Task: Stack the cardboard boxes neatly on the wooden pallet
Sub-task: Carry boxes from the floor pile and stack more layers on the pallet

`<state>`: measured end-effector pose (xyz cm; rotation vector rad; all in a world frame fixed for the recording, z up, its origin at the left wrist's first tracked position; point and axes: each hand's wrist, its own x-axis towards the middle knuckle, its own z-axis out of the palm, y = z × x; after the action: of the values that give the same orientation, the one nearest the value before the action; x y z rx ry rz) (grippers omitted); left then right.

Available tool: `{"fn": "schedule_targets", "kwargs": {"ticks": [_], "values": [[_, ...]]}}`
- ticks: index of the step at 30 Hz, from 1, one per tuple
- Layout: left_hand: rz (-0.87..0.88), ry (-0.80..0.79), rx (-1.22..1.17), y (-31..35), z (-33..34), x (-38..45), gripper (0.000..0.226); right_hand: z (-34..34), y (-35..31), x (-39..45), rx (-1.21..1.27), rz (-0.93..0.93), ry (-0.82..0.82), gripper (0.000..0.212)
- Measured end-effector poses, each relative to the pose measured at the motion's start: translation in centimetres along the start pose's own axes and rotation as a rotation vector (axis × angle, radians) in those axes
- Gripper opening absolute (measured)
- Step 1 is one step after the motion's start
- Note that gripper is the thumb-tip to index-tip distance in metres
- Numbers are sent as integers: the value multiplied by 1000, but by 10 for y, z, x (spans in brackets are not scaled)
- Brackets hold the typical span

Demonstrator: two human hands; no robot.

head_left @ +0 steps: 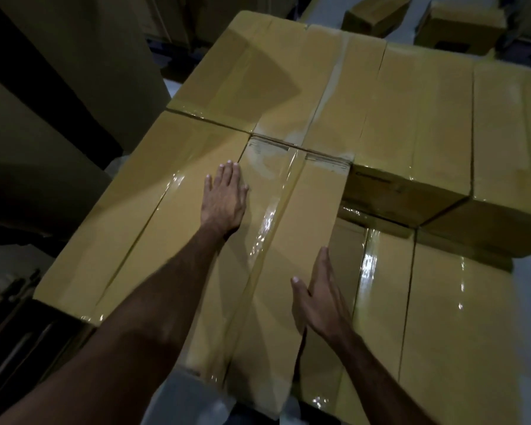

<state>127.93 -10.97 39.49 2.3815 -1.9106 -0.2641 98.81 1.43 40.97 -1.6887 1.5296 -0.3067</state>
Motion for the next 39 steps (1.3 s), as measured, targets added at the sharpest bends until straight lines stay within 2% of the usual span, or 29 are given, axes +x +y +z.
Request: {"fn": "schedule_targets", "kwargs": {"ticks": [6,11,14,18,22,26,31,35,39], "values": [[-92,-53,-56,-16,5,-159,63,-24,2,-42,-45,14,-132,92],[-294,-106,-75,-33,8,-306,69,-42,4,-82,-99,-41,-211,88],[-342,-141,-105,-35,1,-363,67,-47,15,-109,-130,-91,-259,86],[-397,-86,-225,-17,-15,-421,70,-61,25,-148,-103,-122,-269,82],[-428,-27,-516,38,-39,-464,72,-77,29,-188,-21,-126,-253,76],[-476,51,-787,119,-69,-500,59,-94,42,-245,80,-139,-190,67],[-449,90,-1047,199,-76,-556,54,-114,72,-324,249,-113,-73,62],[-451,88,-1180,261,-72,-612,55,-137,109,-392,292,-75,-42,59],[-392,53,-1205,315,-65,-649,53,-167,140,-442,366,-46,10,58]]}}
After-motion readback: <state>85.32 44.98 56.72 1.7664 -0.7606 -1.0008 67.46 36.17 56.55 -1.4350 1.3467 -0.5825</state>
